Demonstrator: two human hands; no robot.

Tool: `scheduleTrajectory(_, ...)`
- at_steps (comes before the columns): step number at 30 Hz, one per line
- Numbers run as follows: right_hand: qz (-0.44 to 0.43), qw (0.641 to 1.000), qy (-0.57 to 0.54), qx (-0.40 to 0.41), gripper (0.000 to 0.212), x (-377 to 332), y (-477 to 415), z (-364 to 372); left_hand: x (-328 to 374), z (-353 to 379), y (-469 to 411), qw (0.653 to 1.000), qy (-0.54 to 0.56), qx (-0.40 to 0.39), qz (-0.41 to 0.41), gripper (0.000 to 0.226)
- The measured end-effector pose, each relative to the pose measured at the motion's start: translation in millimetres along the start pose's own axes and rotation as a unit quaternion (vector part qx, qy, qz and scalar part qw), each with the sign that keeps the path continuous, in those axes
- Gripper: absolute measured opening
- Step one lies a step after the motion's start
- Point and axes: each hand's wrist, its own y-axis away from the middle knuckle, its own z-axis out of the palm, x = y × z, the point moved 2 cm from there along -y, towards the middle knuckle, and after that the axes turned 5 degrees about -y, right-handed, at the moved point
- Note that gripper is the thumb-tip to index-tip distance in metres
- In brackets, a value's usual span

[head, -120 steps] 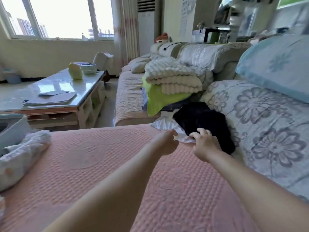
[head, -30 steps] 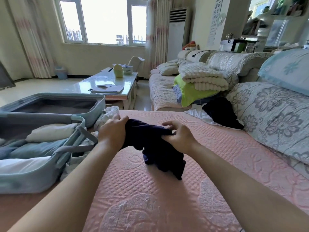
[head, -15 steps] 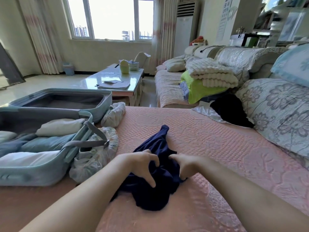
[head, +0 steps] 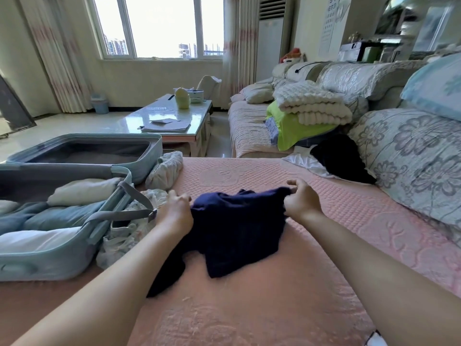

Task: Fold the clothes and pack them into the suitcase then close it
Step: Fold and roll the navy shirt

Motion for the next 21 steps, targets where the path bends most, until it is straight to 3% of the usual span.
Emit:
scheduleTrajectory(2, 0.005, 0.994, 0.066, -0.087, 0.065, 10, 4, 10, 11, 8, 7, 0.993, 0.054, -0.021, 0.101, 0.037)
scheduleTrajectory(4, -0.057, 0.972, 0.138, -0.179, 0.074, 10, 15, 18, 28, 10, 14, 0.969, 0.085, -0.042, 0.229, 0.029)
scheduleTrajectory(6, -0.130, 0.929, 0.212, -0.275, 0.076, 8, 27, 30, 39, 24, 23, 0.937, 0.044, -0.152, 0.310, 0.049)
scheduleTrajectory(8, -0.179, 0.862, 0.333, -0.337, 0.077, 13, 35, 43, 38, 41, 28, 0.918, -0.074, -0.250, 0.298, 0.083)
scheduleTrajectory(9, -0.198, 0.829, 0.390, -0.348, 0.076, 15, 37, 50, 36, 45, 28, 0.919, -0.107, -0.255, 0.280, 0.086)
scheduleTrajectory(11, -0.244, 0.802, 0.444, -0.316, 0.052, 12, 37, 58, 33, 44, 23, 0.929, -0.124, -0.222, 0.269, 0.064)
scheduleTrajectory(13, -0.261, 0.815, 0.441, -0.270, 0.021, 7, 30, 60, 30, 38, 17, 0.932, -0.125, -0.217, 0.263, 0.038)
scheduleTrajectory(14, -0.249, 0.826, 0.432, -0.265, 0.017, 7, 25, 60, 29, 35, 15, 0.930, -0.122, -0.229, 0.260, 0.032)
scheduleTrajectory(18, -0.082, 0.900, 0.286, -0.318, 0.017, 5, 13, 52, 22, 18, -2, 0.936, -0.077, -0.258, 0.226, 0.023)
scheduleTrajectory(21, -0.023, 0.962, 0.100, -0.255, 0.021, -12, -4, 46, 16, -6, -30, 0.969, 0.065, -0.188, 0.149, 0.012)
